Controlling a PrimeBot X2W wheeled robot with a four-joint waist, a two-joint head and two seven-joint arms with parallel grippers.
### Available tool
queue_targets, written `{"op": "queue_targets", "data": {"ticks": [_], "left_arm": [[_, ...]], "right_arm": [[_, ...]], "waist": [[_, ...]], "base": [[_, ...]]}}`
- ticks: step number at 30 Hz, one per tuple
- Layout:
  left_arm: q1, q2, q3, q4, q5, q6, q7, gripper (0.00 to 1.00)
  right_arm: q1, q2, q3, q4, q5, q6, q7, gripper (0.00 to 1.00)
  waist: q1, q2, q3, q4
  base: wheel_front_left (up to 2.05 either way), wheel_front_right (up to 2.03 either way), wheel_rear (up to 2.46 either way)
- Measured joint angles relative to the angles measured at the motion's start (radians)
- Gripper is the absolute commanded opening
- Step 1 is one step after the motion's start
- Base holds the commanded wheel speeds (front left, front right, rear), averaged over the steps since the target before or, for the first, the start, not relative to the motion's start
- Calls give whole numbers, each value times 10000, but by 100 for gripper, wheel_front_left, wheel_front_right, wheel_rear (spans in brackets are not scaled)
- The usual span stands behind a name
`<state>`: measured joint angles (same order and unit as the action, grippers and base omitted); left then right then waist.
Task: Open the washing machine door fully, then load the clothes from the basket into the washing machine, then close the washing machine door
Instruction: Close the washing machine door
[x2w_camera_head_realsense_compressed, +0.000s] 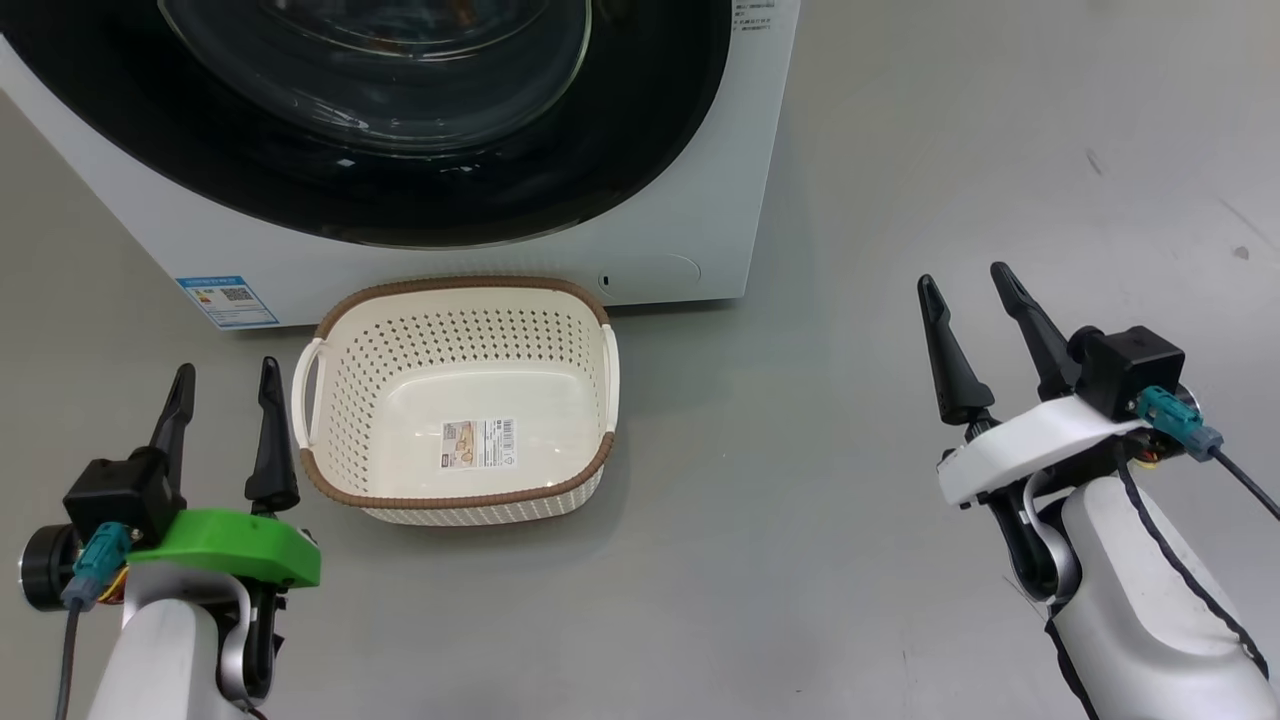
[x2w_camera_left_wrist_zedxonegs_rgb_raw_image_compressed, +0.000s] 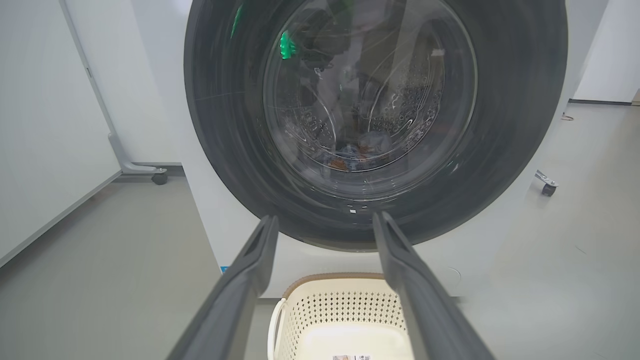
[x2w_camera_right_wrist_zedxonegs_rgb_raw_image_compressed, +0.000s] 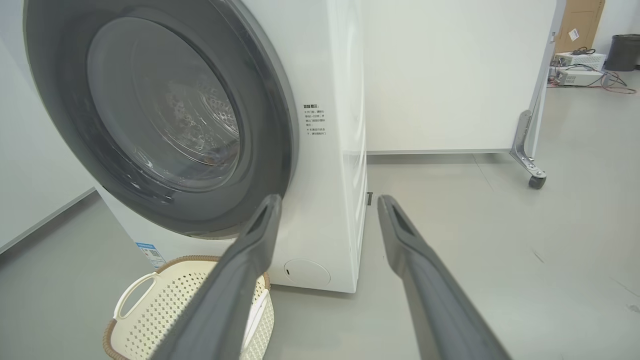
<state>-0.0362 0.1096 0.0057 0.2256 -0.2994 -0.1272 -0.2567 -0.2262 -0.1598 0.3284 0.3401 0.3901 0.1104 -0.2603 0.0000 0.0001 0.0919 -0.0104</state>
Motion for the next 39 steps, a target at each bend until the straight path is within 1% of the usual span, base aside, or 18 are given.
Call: {"op": "queue_targets", "data": {"ticks": [5, 9, 17, 31, 39], "left_arm": [[267, -29, 65, -4, 15, 0, 0, 100], [521, -21, 247, -8, 111, 0, 0, 100], [878, -21, 245, -88, 288, 0, 0, 100], [1039, -67, 178, -247, 403, 0, 0, 100], [1119, -81, 125, -255, 403, 0, 0, 100]], "right_arm": [[504, 6, -245, -119, -67, -153, 2, 100], [815, 79, -332, -196, -165, -161, 2, 100], [1186, 161, -545, -529, -407, -203, 2, 100], [1376, 245, -899, -765, -711, -249, 2, 100], [1556, 307, -913, -765, -940, -249, 2, 100]], "waist": [[0, 0, -247, -77], [0, 0, -428, -117], [0, 0, -768, -209], [0, -1, -789, -202], [0, 0, -801, -127]], "base": [[0, 0, 0], [0, 0, 0], [0, 0, 0], [0, 0, 0], [0, 0, 0]]}}
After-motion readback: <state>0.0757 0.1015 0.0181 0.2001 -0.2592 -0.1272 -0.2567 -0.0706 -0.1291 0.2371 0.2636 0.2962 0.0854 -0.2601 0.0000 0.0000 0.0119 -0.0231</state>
